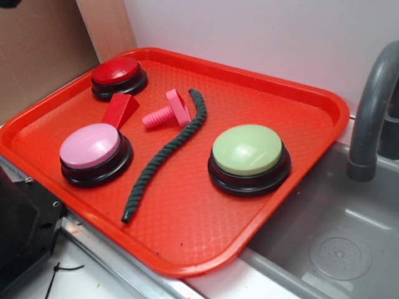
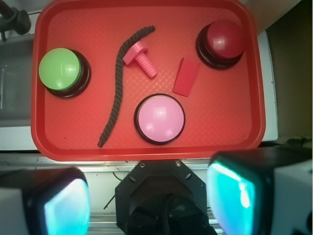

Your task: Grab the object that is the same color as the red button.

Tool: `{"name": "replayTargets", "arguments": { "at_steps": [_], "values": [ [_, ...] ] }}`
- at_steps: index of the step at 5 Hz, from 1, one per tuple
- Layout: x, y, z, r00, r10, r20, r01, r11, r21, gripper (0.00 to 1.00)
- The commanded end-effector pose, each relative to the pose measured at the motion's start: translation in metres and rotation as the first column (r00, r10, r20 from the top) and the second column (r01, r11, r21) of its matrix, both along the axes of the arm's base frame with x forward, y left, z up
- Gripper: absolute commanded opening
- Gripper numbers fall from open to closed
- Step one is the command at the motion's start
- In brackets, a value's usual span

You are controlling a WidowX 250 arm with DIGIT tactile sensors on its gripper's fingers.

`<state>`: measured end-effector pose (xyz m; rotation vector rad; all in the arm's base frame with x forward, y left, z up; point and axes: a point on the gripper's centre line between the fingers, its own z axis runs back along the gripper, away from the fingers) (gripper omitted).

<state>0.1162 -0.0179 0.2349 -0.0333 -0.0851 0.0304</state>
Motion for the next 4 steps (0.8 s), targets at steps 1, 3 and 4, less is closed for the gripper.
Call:
{"name": "replayTargets", "arguments": {
  "at_steps": [1,3,4],
  "values": [
    [0.000,0.000,0.000,1.000,0.000,0.000,0.000,1.000,0.000,1.00],
    [0.015,0.033,-0.030,0.968,0.250,0.026,-0.250,0.968,0.005,1.00],
    [0.023,0.051,-0.046,0.939,0.342,0.045,-0.343,0.938,0.038,1.00]
  ]
}}
